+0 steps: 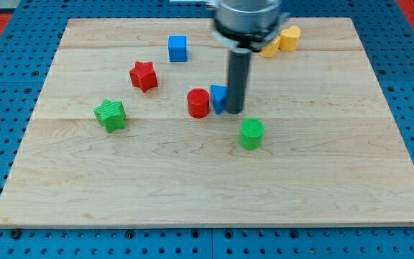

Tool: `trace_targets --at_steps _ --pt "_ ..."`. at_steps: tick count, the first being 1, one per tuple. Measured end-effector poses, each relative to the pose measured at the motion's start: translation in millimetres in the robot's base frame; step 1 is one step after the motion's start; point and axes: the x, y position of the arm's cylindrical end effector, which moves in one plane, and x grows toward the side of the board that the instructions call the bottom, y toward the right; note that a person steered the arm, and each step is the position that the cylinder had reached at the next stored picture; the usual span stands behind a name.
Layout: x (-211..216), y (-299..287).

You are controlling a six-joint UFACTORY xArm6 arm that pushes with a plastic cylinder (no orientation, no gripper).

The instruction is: Push the triangle into the cube

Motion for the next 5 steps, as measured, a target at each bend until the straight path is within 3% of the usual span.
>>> trace_targets --at_steps 1,3,5 --pt "-9.5 -24.6" --pt "-87.6 -53.1" --pt "-112.7 -49.8"
